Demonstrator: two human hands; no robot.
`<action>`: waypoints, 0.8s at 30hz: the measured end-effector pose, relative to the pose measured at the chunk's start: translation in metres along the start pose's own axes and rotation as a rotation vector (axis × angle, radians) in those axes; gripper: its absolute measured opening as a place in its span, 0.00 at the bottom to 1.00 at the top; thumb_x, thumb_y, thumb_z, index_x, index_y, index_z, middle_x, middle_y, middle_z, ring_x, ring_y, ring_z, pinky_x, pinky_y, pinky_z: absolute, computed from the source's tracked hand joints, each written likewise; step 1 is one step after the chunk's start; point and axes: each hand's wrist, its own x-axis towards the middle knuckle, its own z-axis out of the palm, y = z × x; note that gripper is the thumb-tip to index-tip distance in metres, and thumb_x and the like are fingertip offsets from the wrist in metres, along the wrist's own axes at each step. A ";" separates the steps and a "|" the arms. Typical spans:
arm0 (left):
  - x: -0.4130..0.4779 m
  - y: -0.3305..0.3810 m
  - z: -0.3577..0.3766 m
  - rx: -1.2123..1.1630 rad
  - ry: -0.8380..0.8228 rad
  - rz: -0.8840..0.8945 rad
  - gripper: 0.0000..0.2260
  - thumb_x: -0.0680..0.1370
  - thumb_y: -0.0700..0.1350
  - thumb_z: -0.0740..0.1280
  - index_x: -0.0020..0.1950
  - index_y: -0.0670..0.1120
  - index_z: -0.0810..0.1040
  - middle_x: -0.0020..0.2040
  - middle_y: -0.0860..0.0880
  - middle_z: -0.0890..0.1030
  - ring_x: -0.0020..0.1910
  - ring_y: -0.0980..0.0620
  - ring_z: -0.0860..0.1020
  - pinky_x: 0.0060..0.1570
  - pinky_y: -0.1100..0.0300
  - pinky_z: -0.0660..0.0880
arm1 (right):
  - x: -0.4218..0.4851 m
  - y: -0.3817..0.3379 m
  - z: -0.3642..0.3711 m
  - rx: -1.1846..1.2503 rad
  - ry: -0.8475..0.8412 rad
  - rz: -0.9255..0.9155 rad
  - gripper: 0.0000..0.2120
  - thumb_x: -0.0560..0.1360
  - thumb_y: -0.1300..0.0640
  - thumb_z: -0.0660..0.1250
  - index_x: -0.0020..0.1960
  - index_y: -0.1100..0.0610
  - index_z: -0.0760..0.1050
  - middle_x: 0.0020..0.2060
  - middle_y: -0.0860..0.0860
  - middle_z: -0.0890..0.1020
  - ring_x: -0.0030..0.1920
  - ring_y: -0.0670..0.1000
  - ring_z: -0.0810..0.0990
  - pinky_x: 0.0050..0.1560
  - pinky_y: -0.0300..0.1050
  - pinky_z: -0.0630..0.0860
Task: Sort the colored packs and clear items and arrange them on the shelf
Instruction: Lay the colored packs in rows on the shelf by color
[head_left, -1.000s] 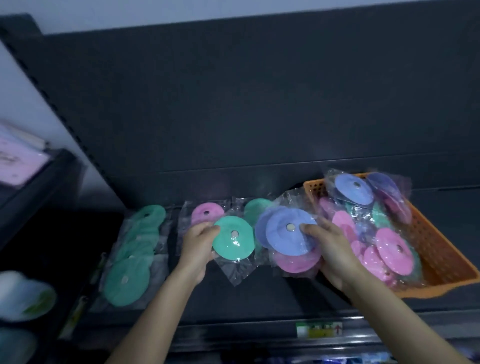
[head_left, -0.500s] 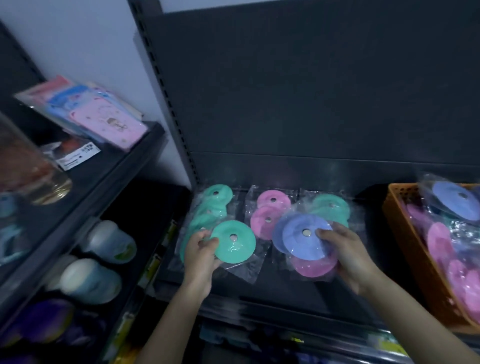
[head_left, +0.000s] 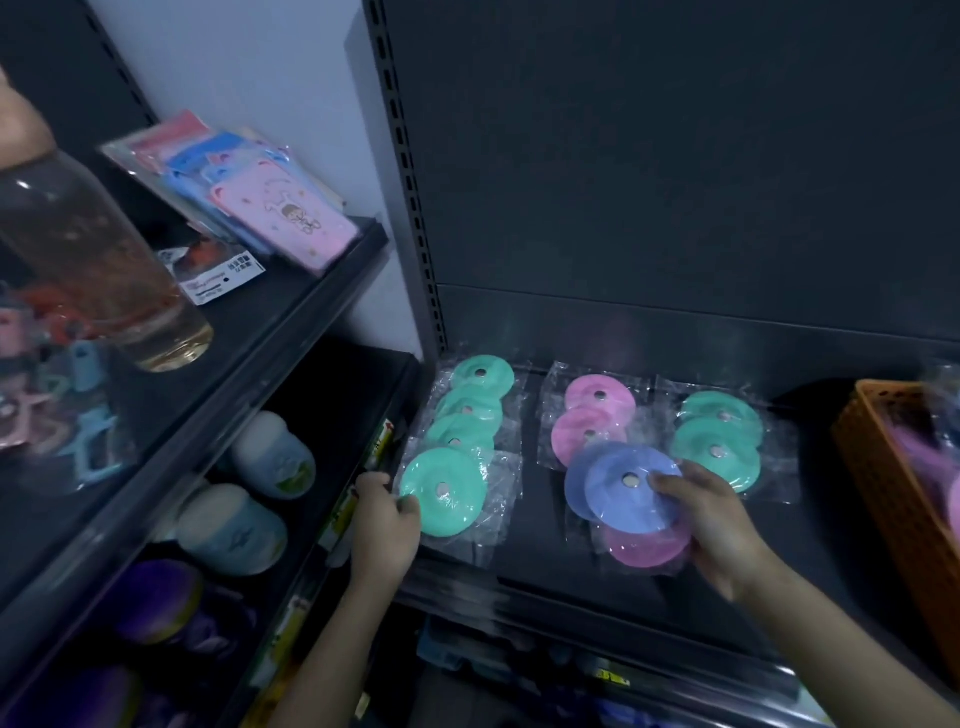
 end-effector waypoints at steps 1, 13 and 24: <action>0.000 0.000 -0.001 0.075 0.011 0.031 0.20 0.76 0.41 0.66 0.65 0.38 0.65 0.49 0.42 0.77 0.43 0.48 0.76 0.39 0.57 0.73 | 0.001 0.001 0.000 0.002 -0.002 -0.002 0.05 0.74 0.65 0.65 0.48 0.61 0.78 0.40 0.58 0.85 0.38 0.55 0.84 0.34 0.45 0.78; -0.011 -0.009 0.007 0.583 -0.221 0.579 0.32 0.74 0.61 0.64 0.75 0.55 0.59 0.76 0.50 0.54 0.75 0.46 0.49 0.73 0.43 0.53 | 0.001 0.007 0.000 0.019 0.018 -0.013 0.05 0.74 0.66 0.64 0.47 0.61 0.78 0.41 0.59 0.85 0.38 0.55 0.84 0.37 0.45 0.79; 0.000 -0.004 0.010 0.458 -0.264 0.453 0.38 0.72 0.58 0.68 0.77 0.56 0.51 0.77 0.48 0.46 0.76 0.44 0.47 0.73 0.46 0.54 | -0.005 0.006 0.002 0.014 0.003 -0.026 0.05 0.74 0.66 0.64 0.49 0.62 0.78 0.41 0.59 0.85 0.39 0.55 0.84 0.35 0.45 0.79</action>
